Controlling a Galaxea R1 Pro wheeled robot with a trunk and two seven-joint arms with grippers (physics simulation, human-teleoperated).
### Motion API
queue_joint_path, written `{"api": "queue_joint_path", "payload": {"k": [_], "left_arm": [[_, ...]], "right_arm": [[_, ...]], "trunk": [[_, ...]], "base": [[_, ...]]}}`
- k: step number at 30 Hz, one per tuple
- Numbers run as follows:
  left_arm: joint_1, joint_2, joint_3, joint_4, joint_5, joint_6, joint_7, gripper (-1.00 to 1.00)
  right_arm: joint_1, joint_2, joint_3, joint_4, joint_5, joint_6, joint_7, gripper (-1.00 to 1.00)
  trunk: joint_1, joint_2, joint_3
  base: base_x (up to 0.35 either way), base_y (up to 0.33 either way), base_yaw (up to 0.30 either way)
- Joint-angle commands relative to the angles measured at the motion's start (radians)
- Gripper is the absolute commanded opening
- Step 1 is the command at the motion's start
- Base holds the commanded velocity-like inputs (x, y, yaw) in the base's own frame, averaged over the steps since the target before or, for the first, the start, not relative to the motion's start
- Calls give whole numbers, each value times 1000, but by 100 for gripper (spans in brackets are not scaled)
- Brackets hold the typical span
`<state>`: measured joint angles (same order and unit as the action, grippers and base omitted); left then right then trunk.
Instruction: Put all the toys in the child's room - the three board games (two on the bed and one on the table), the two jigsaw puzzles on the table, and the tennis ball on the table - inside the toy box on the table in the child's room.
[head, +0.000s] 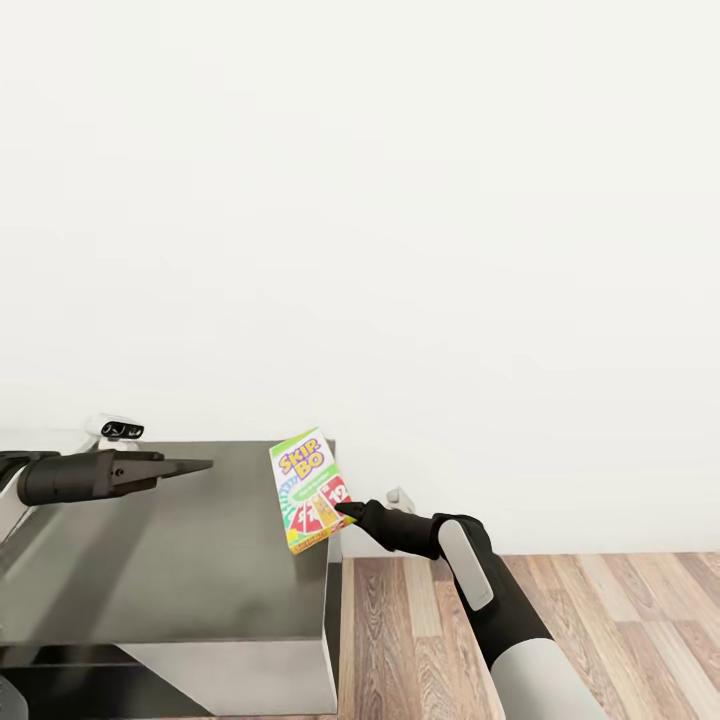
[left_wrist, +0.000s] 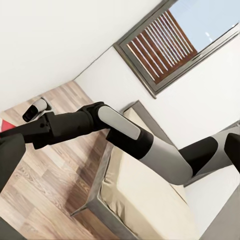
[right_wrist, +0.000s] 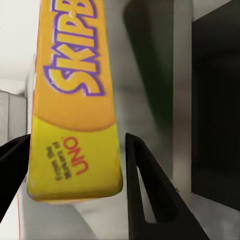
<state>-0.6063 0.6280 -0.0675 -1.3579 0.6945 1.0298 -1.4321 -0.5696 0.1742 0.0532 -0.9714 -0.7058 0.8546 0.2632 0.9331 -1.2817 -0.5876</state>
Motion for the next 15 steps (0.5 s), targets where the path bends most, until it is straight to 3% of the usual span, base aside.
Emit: {"api": "queue_joint_path", "payload": {"k": [1,8,15], "left_arm": [[-1,1,-2,0,3,10,-2,100],[-1,1,-3,0,2,10,-2,100],[-1,1,-3,0,3,10,-2,100]], "right_arm": [[0,0,-2,0,6,2,6,-100],[0,0,-8,-1,6,-2,13,-100],[1,0,-8,-2,6,-4,12,-100]], "trunk": [[-4,7,2],[-31,56,24],[-58,105,46]], "base": [[-2,0,0],[-136,0,0],[-34,0,0]]}}
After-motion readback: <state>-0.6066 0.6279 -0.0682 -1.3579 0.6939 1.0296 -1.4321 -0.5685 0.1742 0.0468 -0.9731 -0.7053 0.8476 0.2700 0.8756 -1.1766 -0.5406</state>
